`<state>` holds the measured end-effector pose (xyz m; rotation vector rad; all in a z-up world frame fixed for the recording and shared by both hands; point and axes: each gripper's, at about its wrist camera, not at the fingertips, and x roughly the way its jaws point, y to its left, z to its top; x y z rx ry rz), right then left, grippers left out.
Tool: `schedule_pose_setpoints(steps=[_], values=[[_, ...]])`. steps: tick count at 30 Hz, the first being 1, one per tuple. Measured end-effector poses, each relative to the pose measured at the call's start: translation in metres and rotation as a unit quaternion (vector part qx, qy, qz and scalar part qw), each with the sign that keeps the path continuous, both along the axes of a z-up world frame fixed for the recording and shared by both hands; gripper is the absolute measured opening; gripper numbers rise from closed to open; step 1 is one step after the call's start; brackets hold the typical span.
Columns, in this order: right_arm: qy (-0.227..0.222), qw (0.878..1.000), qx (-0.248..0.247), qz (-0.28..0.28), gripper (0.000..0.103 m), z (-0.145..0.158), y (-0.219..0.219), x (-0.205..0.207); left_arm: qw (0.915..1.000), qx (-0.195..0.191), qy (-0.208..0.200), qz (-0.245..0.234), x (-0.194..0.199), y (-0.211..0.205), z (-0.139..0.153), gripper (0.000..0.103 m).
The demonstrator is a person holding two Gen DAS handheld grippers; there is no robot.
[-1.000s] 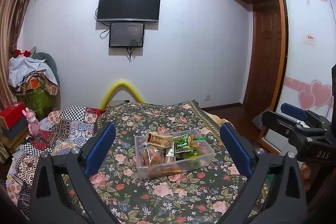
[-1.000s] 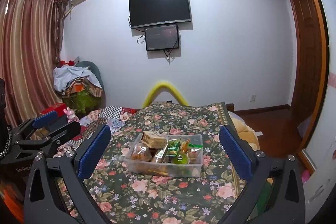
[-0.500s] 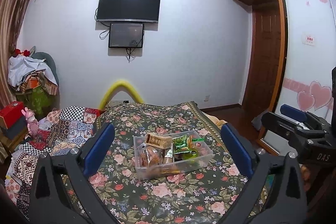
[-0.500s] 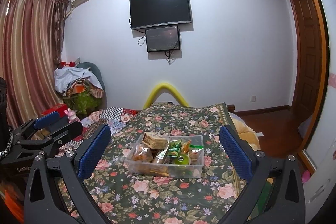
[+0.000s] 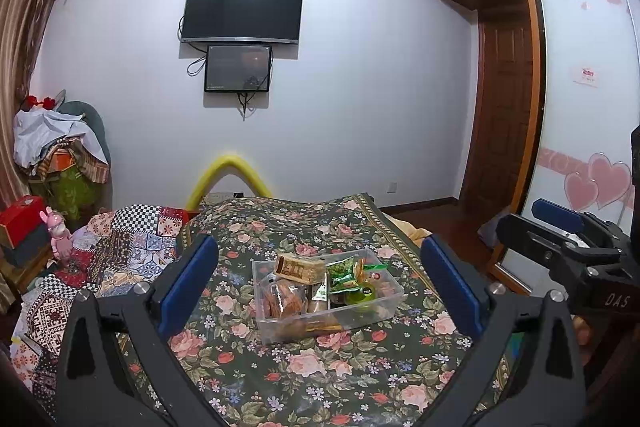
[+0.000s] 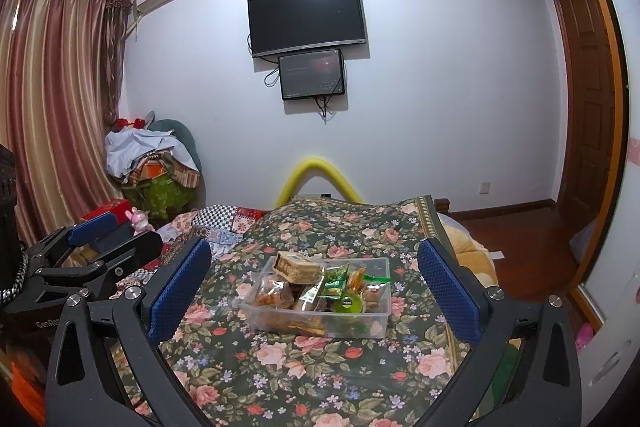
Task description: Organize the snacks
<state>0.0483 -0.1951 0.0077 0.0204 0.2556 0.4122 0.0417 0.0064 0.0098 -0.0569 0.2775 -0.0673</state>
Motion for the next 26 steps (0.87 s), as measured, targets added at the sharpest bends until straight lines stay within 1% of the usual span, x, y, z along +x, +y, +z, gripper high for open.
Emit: schedule_pose_setpoints(steps=[26], values=[[0.004,1.000,0.002,-0.001,0.103,-0.0025,-0.0006,-0.0021,0.9998,0.007,0.006,-0.017,-0.0047,-0.0078,0.0007,0.103]])
